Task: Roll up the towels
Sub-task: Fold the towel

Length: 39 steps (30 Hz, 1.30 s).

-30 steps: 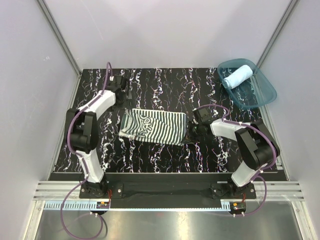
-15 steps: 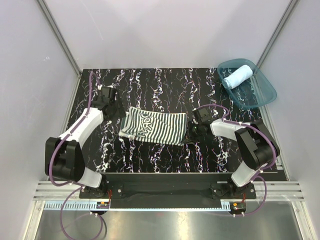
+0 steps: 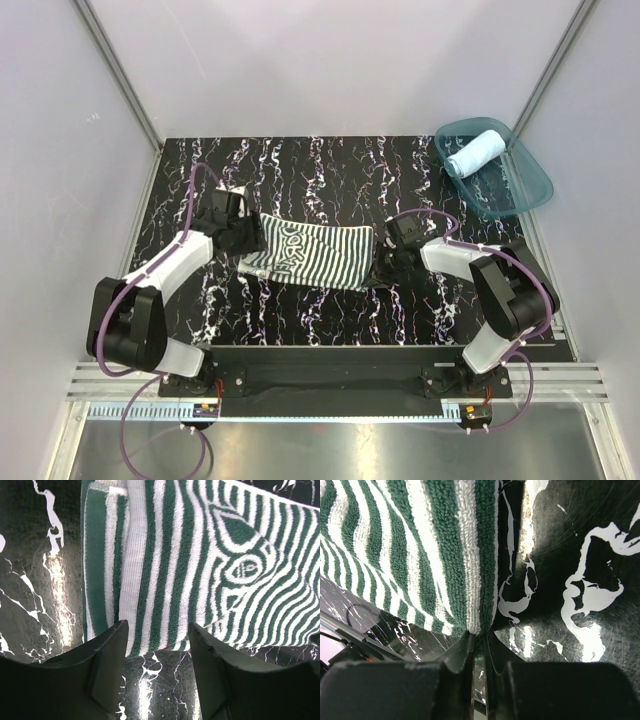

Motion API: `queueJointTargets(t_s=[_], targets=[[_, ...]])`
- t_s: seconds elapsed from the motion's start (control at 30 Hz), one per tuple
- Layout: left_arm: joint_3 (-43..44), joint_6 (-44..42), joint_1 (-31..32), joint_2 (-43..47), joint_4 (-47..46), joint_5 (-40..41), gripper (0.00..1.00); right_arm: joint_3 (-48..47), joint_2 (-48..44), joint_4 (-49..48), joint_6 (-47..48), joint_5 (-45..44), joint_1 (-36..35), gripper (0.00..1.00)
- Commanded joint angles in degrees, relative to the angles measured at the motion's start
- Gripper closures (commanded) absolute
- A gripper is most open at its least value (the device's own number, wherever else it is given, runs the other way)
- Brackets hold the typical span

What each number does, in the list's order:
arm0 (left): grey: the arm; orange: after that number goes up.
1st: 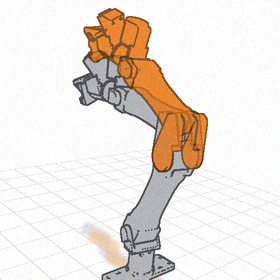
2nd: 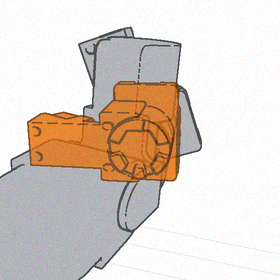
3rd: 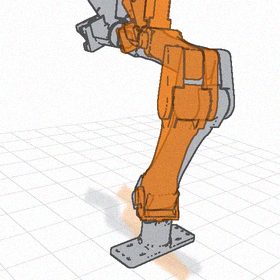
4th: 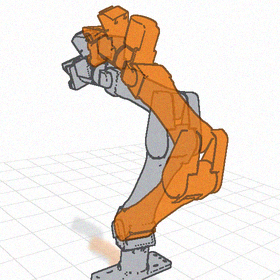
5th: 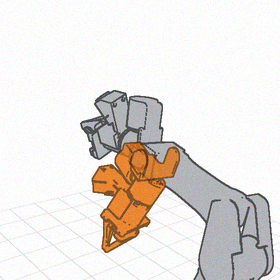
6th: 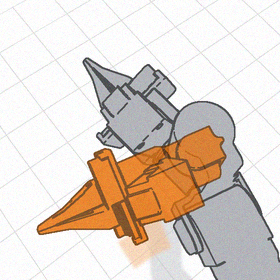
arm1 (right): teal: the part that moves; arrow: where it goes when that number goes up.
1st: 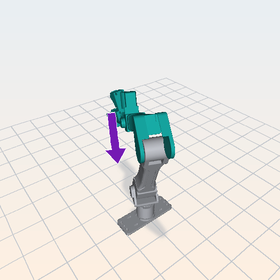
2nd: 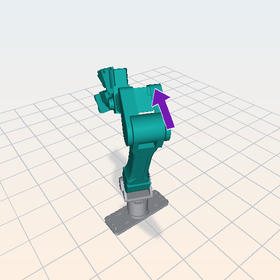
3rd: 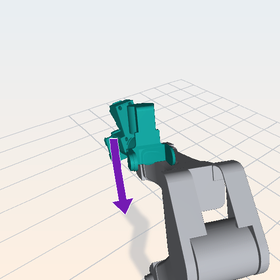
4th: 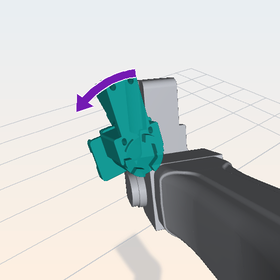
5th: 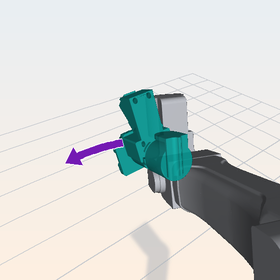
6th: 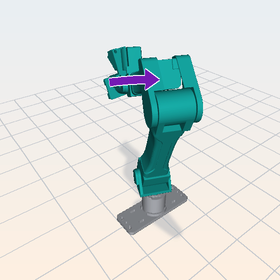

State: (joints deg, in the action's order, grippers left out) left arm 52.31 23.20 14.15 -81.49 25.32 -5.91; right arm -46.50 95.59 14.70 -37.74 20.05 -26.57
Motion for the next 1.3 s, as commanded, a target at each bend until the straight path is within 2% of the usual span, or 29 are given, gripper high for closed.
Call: queueJointTargets(t_s=[0.0, 0.13, 0.17, 0.2, 0.3, 0.4, 0.6, 0.7, 0.8, 0.87, 1.13, 1.27], targets=[[-0.63, 1.49, 0.09, -0.68, -2.04, 0.45, 0.44, 2.20, 2.67, 4.64, 2.40, -5.46, -0.42, 0.89], [-0.63, 1.85, 0.09, -1.65, -0.54, 3.71, 0.43, 2.29, 2.67, 4.55, 2.40, -5.46, -0.42, 0.90], [-0.90, 1.85, 0.09, -1.65, -0.80, 4.24, 0.40, 2.29, 2.67, 4.46, 2.49, -5.38, -0.42, 0.90], [-0.81, 1.85, 0.09, -1.65, -0.89, 4.42, 0.33, 2.29, 2.58, 4.55, 2.40, -5.46, -0.50, 0.90], [-0.81, 1.58, 0.17, -1.56, -1.24, 5.47, 0.29, 2.47, 2.50, 4.46, 2.40, -5.46, -0.42, 0.90], [-0.90, 1.50, 0.17, -2.09, -1.24, 5.30, 0.30, 2.47, 2.50, 4.29, 2.32, -5.46, -0.50, 0.91], [-2.30, 1.41, 1.40, -2.35, -2.56, 4.24, 0.43, 2.56, 2.67, 4.11, 2.32, -5.55, -0.50, 0.91], [-2.66, 1.58, 1.93, -2.44, -2.38, 4.07, 0.60, 2.64, 2.58, 4.02, 2.32, -5.64, -0.42, 0.91], [-3.27, 2.02, 2.02, -2.01, -1.94, 4.42, 0.89, 2.64, 2.67, 4.02, 2.32, -5.55, -0.50, 0.91], [-3.01, 2.55, 2.02, -1.65, -0.45, 5.82, 1.00, 2.64, 2.67, 4.02, 2.23, -5.64, -0.42, 0.91], [1.03, 3.17, 1.49, 4.15, 8.41, 17.06, 1.00, 2.38, 2.93, 4.37, 2.32, -5.64, -0.42, 0.96], [0.78, 3.43, 0.44, 5.29, 10.80, 19.09, 1.00, 1.94, 3.28, 4.72, 2.40, -5.55, -0.42, 0.96]])
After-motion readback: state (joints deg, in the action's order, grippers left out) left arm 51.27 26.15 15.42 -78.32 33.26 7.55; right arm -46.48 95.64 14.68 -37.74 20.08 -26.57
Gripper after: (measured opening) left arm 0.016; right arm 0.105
